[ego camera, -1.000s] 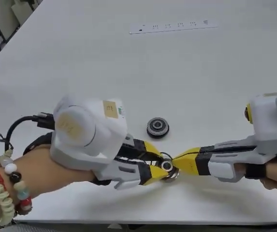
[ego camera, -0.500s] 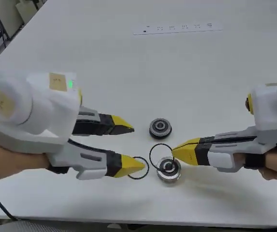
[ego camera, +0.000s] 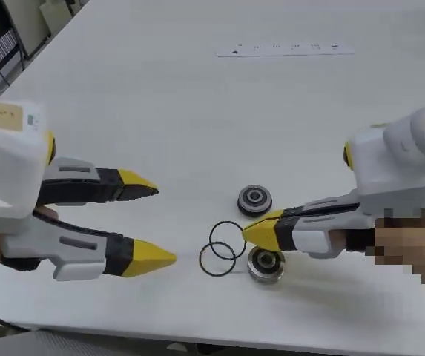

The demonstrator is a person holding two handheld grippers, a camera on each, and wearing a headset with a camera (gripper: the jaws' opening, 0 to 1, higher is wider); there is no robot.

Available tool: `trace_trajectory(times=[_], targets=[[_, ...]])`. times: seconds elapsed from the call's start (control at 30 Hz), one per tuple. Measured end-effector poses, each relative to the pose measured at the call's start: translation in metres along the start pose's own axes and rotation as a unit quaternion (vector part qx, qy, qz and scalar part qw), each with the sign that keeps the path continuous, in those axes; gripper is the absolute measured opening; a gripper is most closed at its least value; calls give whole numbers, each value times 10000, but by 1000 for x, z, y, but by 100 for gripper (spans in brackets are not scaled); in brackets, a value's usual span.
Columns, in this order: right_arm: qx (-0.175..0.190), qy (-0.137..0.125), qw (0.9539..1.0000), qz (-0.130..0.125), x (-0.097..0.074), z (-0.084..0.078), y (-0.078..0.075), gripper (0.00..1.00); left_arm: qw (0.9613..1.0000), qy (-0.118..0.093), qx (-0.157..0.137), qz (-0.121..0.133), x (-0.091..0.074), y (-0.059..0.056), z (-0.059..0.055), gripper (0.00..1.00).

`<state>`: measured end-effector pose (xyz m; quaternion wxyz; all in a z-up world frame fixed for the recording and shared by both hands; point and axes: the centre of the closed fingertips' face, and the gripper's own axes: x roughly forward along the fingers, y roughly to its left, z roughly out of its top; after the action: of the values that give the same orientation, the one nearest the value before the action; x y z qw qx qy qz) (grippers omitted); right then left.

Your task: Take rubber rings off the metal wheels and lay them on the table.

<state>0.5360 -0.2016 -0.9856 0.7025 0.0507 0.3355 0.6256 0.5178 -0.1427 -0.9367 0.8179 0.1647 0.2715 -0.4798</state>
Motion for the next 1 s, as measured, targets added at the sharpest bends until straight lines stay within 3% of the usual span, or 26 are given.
trace_trajectory(times=[0.3, 0.57, 0.63, 1.0], targets=[[42, 322, 9995, 31, 11, -8, -3, 0, 9999, -115, -70, 89, -7, -3, 0, 55], [-104, 590, 9980, -201, 12, -18, -13, 3, 9998, -123, -121, 103, -7, -4, -2, 54], [-155, 599, 9978, -259, 11, -18, -16, 7, 9998, -128, -133, 102, -6, -3, -2, 54], [-255, 525, 9970, -505, -1, -17, -29, 10, 9997, -127, -133, 133, -2, 7, 4, 53]])
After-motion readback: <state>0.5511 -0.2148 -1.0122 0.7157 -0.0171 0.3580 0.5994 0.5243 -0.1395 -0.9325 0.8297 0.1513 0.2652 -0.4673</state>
